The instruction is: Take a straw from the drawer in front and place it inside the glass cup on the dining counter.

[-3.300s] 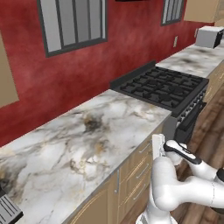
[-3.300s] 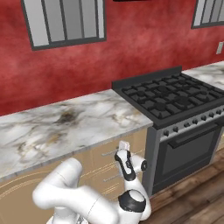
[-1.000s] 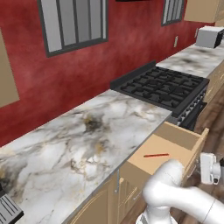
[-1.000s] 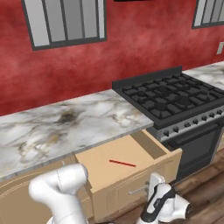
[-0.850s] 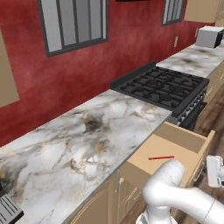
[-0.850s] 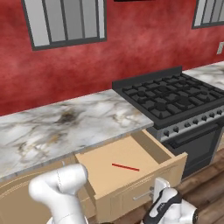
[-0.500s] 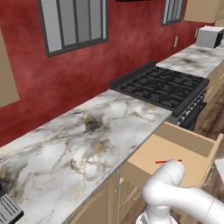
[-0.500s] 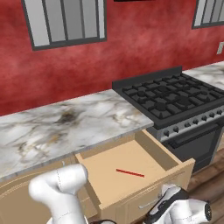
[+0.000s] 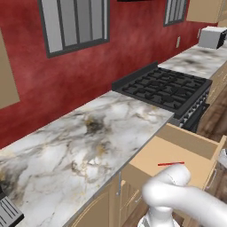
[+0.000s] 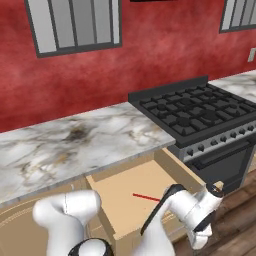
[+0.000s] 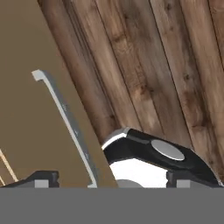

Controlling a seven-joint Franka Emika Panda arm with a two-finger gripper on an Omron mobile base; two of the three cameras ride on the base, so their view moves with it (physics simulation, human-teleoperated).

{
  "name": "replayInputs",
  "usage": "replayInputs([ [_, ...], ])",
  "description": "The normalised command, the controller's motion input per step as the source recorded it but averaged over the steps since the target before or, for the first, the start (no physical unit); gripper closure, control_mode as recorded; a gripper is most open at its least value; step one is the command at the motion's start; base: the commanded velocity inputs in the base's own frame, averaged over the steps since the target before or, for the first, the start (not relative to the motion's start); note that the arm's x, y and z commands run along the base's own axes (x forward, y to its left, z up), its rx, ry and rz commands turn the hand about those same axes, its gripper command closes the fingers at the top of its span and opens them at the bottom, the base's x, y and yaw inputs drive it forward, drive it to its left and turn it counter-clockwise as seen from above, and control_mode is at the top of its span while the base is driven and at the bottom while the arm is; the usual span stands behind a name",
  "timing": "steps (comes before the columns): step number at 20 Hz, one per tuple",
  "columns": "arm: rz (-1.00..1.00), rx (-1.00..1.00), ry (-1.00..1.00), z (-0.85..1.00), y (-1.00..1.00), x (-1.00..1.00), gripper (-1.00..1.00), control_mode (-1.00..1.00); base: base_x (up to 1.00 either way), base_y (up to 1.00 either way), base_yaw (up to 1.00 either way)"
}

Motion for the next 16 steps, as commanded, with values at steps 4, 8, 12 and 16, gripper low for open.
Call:
replayInputs([
  [4,-0.02,-0.26,0.25,1.0,1.0,0.0,-1.0,-1.0,0.0,0.0,0.0],
  [8,0.0,-0.06,0.23,1.0,0.81,0.0,-1.0,-1.0,0.0,0.0,0.0],
  [12,-0.01,0.0,0.25,1.0,0.32,-0.15,-1.0,-1.0,0.0,0.0,0.0],
  [16,0.0,0.0,0.22,1.0,0.21,-0.06,-1.0,-1.0,0.0,0.0,0.0],
])
